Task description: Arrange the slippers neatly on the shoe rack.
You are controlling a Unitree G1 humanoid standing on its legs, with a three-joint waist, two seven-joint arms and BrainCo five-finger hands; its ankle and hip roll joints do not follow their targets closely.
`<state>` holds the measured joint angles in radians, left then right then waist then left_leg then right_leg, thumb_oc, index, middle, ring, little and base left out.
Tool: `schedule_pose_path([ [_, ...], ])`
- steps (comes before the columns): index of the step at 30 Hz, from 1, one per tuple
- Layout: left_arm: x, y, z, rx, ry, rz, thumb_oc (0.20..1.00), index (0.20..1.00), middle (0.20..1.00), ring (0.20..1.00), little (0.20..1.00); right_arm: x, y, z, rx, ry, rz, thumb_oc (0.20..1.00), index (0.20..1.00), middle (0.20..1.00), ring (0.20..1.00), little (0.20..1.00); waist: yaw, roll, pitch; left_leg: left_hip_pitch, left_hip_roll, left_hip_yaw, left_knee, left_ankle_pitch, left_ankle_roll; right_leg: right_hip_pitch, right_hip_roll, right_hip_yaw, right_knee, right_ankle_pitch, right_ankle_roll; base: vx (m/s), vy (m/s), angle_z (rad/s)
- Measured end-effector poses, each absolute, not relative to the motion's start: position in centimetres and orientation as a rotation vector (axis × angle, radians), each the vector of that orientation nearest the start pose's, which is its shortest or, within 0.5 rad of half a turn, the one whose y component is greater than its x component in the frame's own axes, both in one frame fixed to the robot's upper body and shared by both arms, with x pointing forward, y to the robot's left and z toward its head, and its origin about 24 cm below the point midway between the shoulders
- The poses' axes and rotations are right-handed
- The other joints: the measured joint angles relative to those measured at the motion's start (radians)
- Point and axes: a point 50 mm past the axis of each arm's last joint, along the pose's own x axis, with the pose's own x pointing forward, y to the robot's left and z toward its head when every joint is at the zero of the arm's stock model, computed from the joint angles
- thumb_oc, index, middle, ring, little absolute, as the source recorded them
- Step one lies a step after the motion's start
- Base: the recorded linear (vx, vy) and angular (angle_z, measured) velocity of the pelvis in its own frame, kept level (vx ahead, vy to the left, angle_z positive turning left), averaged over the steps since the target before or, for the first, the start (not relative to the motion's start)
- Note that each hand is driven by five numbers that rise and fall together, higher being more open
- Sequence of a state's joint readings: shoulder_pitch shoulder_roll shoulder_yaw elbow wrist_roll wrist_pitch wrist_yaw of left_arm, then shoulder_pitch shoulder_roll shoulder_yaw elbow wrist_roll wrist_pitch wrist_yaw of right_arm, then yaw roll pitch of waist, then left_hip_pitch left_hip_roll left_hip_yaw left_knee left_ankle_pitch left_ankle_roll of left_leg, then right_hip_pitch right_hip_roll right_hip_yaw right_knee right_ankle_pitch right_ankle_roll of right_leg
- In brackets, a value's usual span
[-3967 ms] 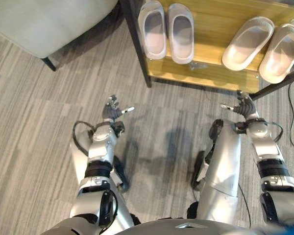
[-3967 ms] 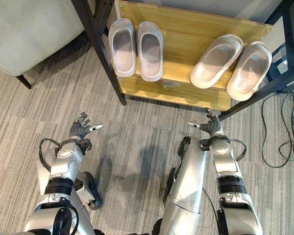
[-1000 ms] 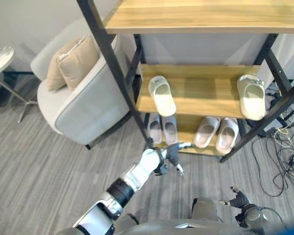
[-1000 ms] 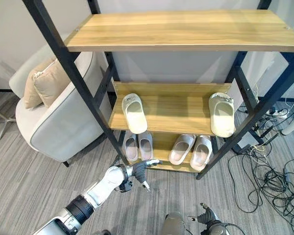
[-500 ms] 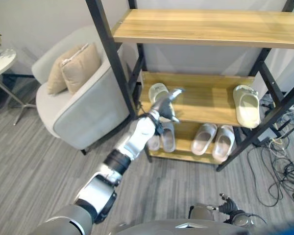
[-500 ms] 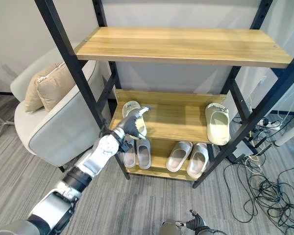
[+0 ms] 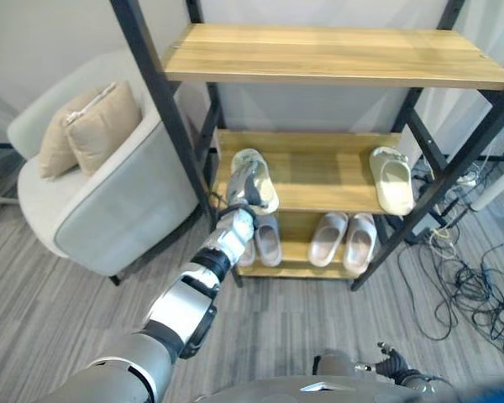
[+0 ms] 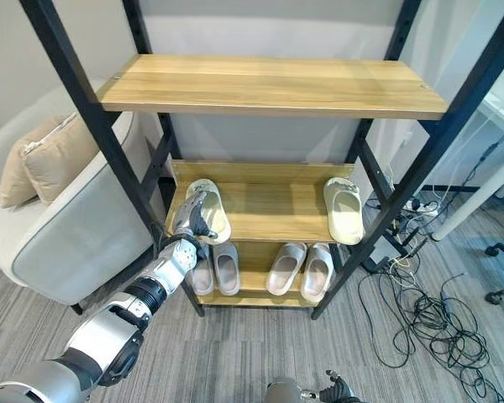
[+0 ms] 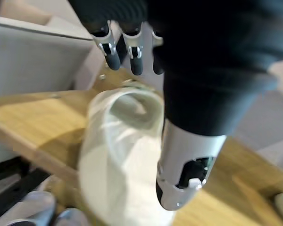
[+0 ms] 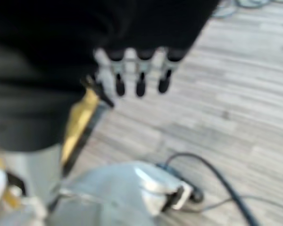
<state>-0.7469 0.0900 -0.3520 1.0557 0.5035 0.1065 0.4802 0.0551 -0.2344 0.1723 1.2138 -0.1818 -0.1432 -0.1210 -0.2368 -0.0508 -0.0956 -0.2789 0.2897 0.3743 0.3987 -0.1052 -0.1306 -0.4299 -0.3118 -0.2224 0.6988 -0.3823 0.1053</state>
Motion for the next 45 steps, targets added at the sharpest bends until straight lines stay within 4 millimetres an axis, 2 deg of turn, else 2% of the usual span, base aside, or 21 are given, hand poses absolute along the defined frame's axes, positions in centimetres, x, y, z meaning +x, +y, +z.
schedule_pose_path([
  [5, 35.5, 12.2, 1.9, 1.041, 0.158, 0.133, 1.000, 1.000, 1.000, 1.000, 1.000, 8.3, -22.8, -16.0, -0.512, 1.107, 0.048, 1.000, 1.000, 1.000, 1.000, 1.000, -0.008, 0.004, 0.002, -0.003, 0.006, 0.007, 0.002, 0.000, 0.000, -0.015, 0.011, 0.018, 0.000, 0.004, -0.003, -0.01, -0.023, -0.13],
  [7, 35.3, 12.7, 1.5, 1.067, 0.178, 0.168, 0.900, 0.900, 0.900, 0.900, 0.900, 8.2, -22.7, -16.1, -0.531, 1.107, 0.068, 1.000, 1.000, 1.000, 1.000, 1.000, -0.017, 0.008, 0.006, -0.004, 0.009, 0.008, 0.001, 0.000, 0.000, -0.017, 0.015, 0.018, -0.001, 0.004, -0.003, -0.01, -0.010, -0.02],
  [9, 35.2, 13.1, 1.3, 1.090, 0.192, 0.197, 0.536, 0.536, 0.536, 0.536, 0.536, 8.6, -22.8, -16.0, -0.546, 1.095, 0.071, 1.000, 1.000, 1.000, 1.000, 1.000, -0.022, 0.014, 0.016, -0.006, 0.009, 0.014, 0.001, 0.000, 0.000, -0.025, 0.017, 0.023, -0.002, 0.005, -0.004, -0.01, -0.025, -0.05],
  [10, 35.4, 13.1, 1.5, 1.096, 0.185, 0.206, 0.304, 0.304, 0.304, 0.304, 0.304, 8.6, -22.8, -15.9, -0.549, 1.093, 0.068, 1.000, 1.000, 1.000, 1.000, 1.000, -0.018, 0.017, 0.016, -0.013, 0.011, 0.015, 0.004, 0.000, 0.000, -0.030, 0.018, 0.023, -0.002, 0.005, -0.004, -0.01, -0.030, -0.07],
  [11, 35.4, 13.1, 1.6, 1.102, 0.185, 0.214, 0.200, 0.200, 0.200, 0.200, 0.200, 8.7, -22.9, -15.9, -0.550, 1.091, 0.069, 1.000, 1.000, 1.000, 1.000, 1.000, -0.019, 0.018, 0.016, -0.015, 0.012, 0.017, 0.002, 0.000, 0.000, -0.035, 0.020, 0.024, -0.002, 0.006, -0.006, 0.00, -0.029, -0.05],
  [17, 35.6, 13.6, 2.1, 1.132, 0.169, 0.298, 0.200, 0.200, 0.200, 0.200, 0.200, 8.9, -22.8, -15.9, -0.564, 1.081, 0.073, 1.000, 1.000, 1.000, 1.000, 1.000, -0.022, 0.023, 0.019, -0.015, 0.025, 0.028, 0.004, 0.000, 0.000, -0.049, 0.036, 0.038, -0.001, 0.008, -0.009, 0.01, -0.026, -0.10],
  [25, 35.2, 13.8, 2.0, 1.069, 0.119, 0.364, 0.200, 0.200, 0.200, 0.200, 0.200, 9.1, -22.9, -15.8, -0.570, 1.068, 0.079, 1.000, 1.000, 1.000, 1.000, 1.000, -0.022, 0.025, 0.021, -0.013, 0.028, 0.030, 0.003, 0.000, 0.000, -0.052, 0.042, 0.046, -0.004, 0.009, -0.010, -0.01, -0.014, -0.03],
  [34, 34.8, 11.2, 3.2, 0.878, -0.088, 0.305, 0.200, 0.200, 0.200, 0.200, 0.200, 10.3, -22.8, -15.5, -0.574, 1.040, 0.079, 1.000, 1.000, 1.000, 1.000, 1.000, -0.021, 0.028, 0.047, -0.017, 0.029, 0.045, 0.002, 0.000, 0.000, -0.070, 0.045, 0.057, 0.000, 0.009, -0.011, 0.00, -0.018, -0.03],
  [40, 34.4, 7.0, 3.7, 0.773, -0.143, 0.162, 0.200, 0.200, 0.200, 0.200, 0.200, 11.1, -22.4, -15.4, -0.561, 1.020, 0.072, 1.000, 1.000, 1.000, 1.000, 1.000, -0.035, 0.028, 0.048, -0.013, 0.034, 0.055, 0.003, 0.001, 0.001, -0.083, 0.054, 0.074, 0.002, 0.010, -0.013, 0.00, -0.034, -0.09],
  [45, 34.1, 5.5, 3.8, 0.738, -0.149, 0.135, 0.200, 0.200, 0.200, 0.200, 0.200, 11.6, -22.2, -15.3, -0.552, 1.011, 0.069, 1.000, 1.000, 1.000, 1.000, 1.000, -0.048, 0.025, 0.061, -0.012, 0.035, 0.055, 0.004, 0.001, 0.002, -0.083, 0.055, 0.075, 0.003, 0.010, -0.013, 0.00, -0.007, -0.01],
])
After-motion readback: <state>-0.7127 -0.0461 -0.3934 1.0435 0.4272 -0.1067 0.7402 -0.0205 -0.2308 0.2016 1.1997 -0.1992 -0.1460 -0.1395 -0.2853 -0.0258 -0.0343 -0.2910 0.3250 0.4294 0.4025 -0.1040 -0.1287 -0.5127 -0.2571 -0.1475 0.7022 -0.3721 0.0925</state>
